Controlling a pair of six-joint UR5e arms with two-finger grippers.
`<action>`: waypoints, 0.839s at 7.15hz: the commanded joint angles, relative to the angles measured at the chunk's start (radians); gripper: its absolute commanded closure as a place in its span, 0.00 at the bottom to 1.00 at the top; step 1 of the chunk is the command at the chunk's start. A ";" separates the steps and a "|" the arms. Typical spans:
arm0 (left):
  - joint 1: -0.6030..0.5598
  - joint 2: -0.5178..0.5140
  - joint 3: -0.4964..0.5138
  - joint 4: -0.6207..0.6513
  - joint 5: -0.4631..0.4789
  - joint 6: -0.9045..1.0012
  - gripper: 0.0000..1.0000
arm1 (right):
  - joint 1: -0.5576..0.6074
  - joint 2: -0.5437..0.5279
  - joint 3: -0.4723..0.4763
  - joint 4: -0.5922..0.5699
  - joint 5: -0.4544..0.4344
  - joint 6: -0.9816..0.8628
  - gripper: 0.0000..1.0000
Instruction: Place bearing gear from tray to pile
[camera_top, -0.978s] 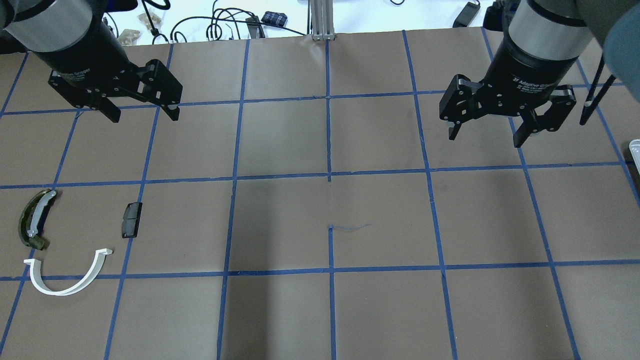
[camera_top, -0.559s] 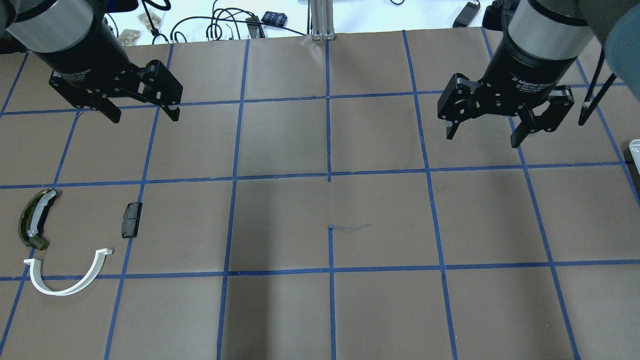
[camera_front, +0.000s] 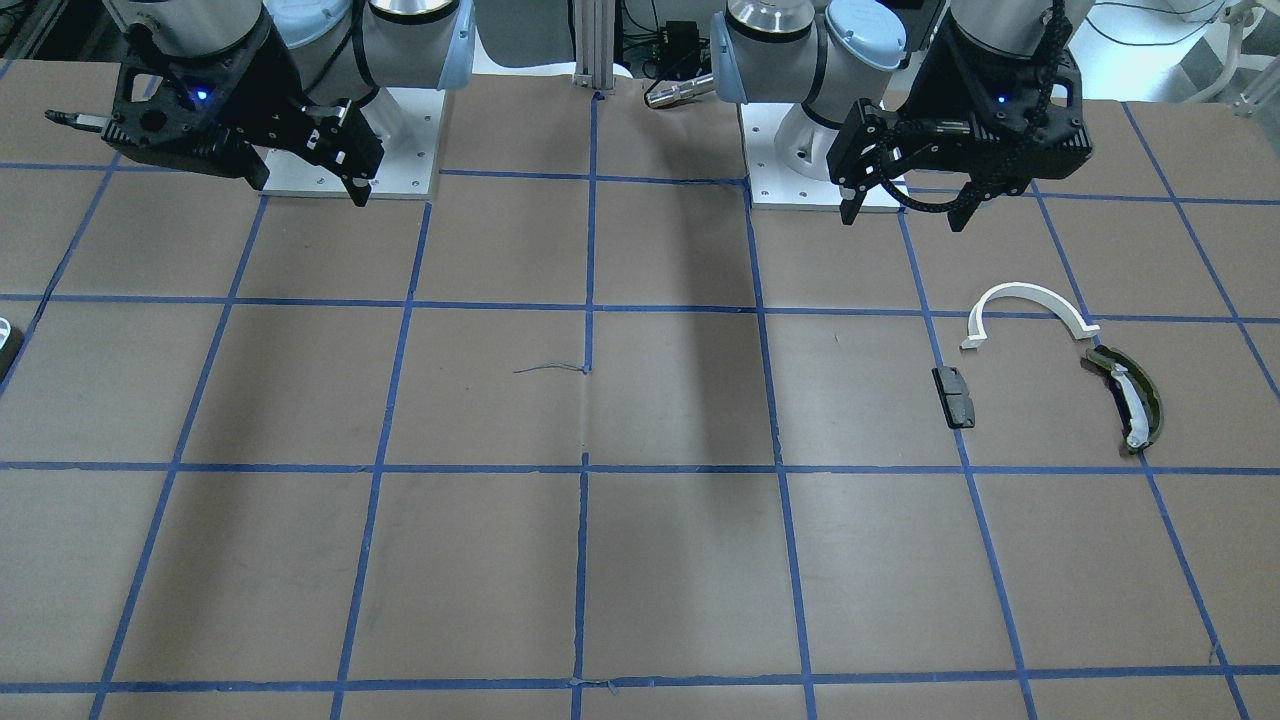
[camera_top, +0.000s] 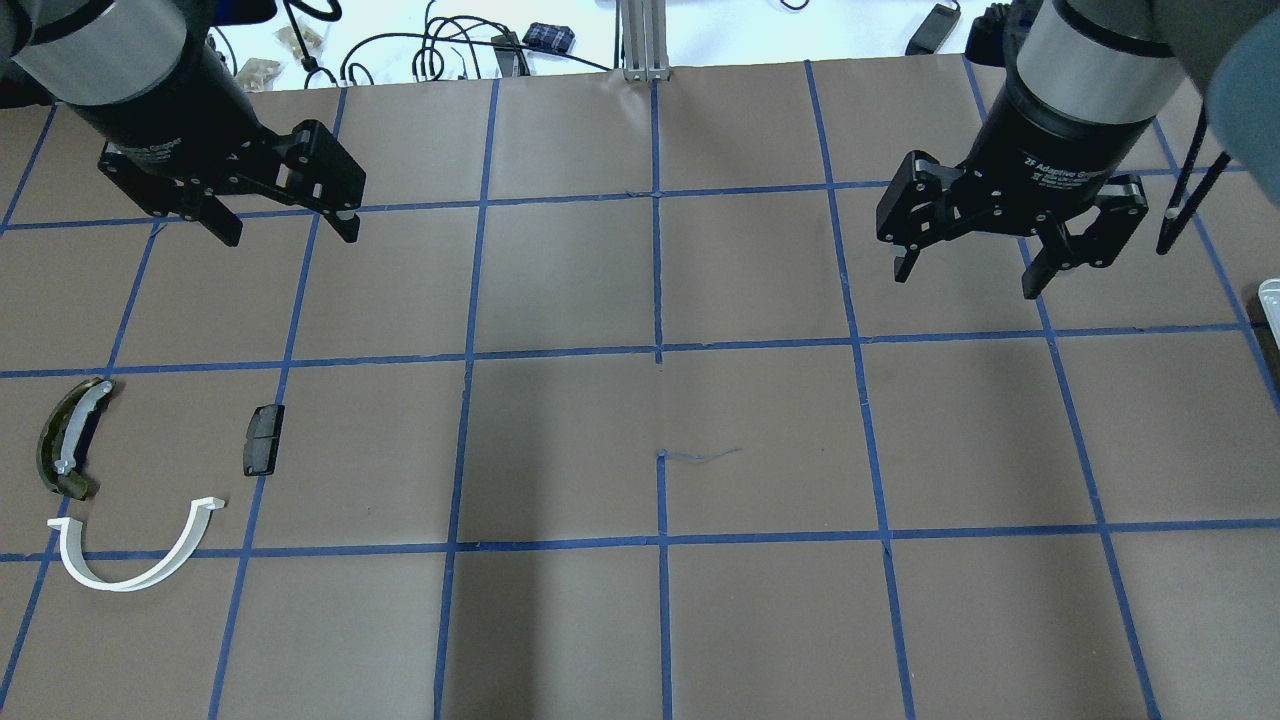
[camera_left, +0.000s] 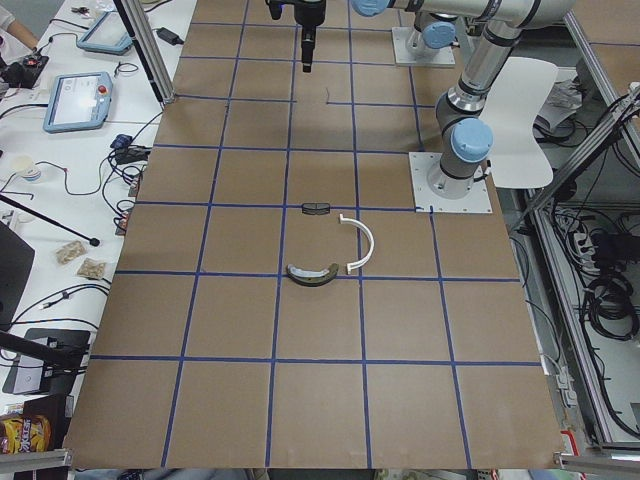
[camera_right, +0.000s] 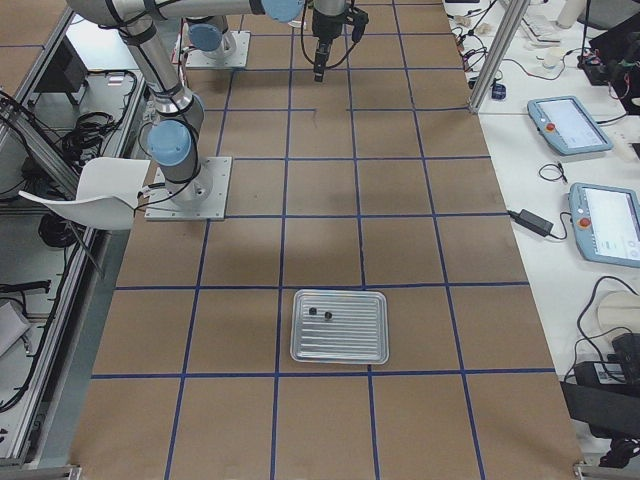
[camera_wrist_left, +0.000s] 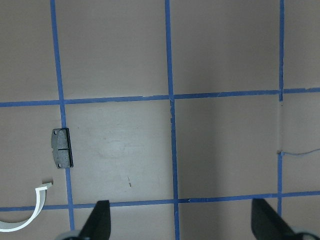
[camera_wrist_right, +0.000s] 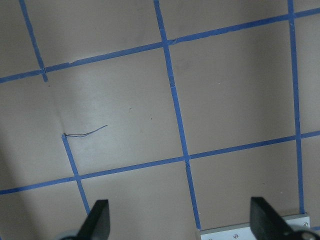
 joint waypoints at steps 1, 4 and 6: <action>0.000 0.000 0.000 -0.001 0.000 0.000 0.00 | -0.002 -0.003 -0.003 0.003 0.003 -0.009 0.00; 0.000 0.000 0.000 -0.001 -0.001 0.001 0.00 | -0.008 -0.003 0.001 0.012 -0.006 0.002 0.00; 0.000 0.000 0.000 0.000 -0.001 0.000 0.00 | -0.101 -0.003 -0.003 0.006 -0.009 0.004 0.00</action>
